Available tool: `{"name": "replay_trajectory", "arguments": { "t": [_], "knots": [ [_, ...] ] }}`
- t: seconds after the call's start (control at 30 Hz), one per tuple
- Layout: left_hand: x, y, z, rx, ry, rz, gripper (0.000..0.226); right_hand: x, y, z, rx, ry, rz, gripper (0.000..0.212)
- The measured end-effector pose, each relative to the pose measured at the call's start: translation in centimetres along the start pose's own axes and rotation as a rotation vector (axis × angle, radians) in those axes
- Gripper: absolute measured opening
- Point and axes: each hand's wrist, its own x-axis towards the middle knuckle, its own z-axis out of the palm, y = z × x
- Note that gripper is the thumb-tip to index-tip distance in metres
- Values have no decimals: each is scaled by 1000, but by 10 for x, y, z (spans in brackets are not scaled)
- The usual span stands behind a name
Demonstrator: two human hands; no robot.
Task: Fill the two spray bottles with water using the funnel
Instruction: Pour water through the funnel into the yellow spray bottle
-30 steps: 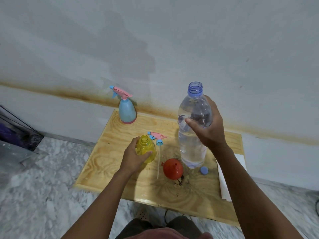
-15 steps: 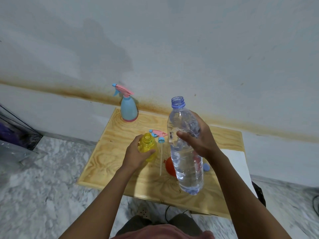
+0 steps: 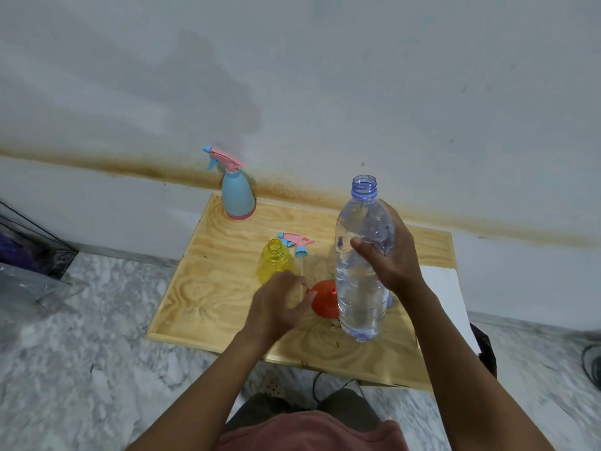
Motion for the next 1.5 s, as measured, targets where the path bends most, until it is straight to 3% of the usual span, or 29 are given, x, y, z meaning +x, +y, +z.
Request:
{"name": "replay_trajectory", "arguments": {
  "t": [0.1, 0.23, 0.4, 0.87, 1.0, 1.2, 1.4, 1.5],
  "knots": [
    [10, 16, 28, 27, -371, -10, 38, -8, 5, -4, 3, 60, 1, 62],
    [22, 24, 62, 128, -522, -140, 51, -15, 15, -9, -4, 141, 0, 66],
    [31, 27, 74, 165, -467, -186, 27, -22, 27, -12, 12, 195, 16, 72],
    [60, 48, 3, 62, -187, -309, 26, -18, 44, 2, 16, 476, 6, 71],
    [72, 60, -24, -160, -76, -425, 19, -22, 44, 3, -17, 462, -8, 73],
    [85, 55, -54, -691, -79, -631, 10, -32, 44, -2, -27, 407, 23, 72],
    [89, 62, -70, -1242, -38, -761, 20, -34, 36, -9, -24, 313, 60, 76],
    [86, 64, -72, -1459, -56, -781, 37, -36, 35, -12, -2, 295, 48, 86]
  ]
}}
